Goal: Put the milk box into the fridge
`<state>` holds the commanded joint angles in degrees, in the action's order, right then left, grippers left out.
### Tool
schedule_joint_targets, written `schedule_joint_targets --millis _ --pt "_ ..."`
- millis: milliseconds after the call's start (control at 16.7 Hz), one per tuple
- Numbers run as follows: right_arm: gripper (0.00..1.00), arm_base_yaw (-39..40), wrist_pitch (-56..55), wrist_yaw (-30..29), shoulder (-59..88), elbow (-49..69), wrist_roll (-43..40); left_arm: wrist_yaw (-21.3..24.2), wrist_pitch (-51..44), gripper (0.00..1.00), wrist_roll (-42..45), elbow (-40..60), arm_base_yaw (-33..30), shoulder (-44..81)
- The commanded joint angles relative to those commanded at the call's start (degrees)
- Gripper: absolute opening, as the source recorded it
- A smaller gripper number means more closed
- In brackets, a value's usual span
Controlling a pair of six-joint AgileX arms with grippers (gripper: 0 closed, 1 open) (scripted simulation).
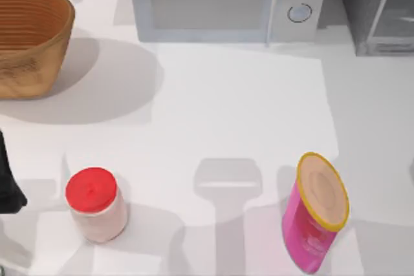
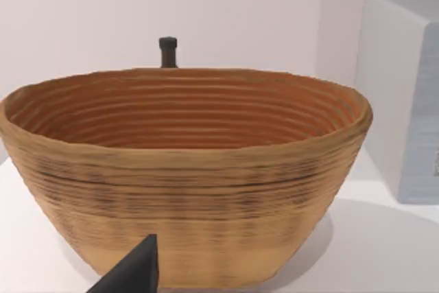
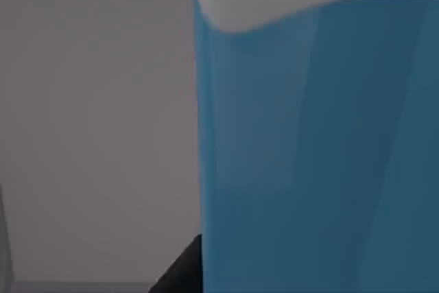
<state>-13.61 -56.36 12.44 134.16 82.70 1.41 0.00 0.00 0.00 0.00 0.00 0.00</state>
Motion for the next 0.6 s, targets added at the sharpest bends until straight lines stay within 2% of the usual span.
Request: schedule_joint_targets --millis 240,540,600 --pt "0.00 0.87 6.69 -1.11 3.95 7.73 -0.12 0.00 0.00 1.00 0.00 0.00 0.00 0.00" --pt "0.00 1.15 7.75 -1.23 4.49 8.78 -0.18 0.00 0.00 1.00 0.00 0.00 0.00 0.00" --pt "0.08 1.15 7.75 -1.23 4.49 8.78 -0.18 0.00 0.00 1.00 0.00 0.00 0.00 0.00"
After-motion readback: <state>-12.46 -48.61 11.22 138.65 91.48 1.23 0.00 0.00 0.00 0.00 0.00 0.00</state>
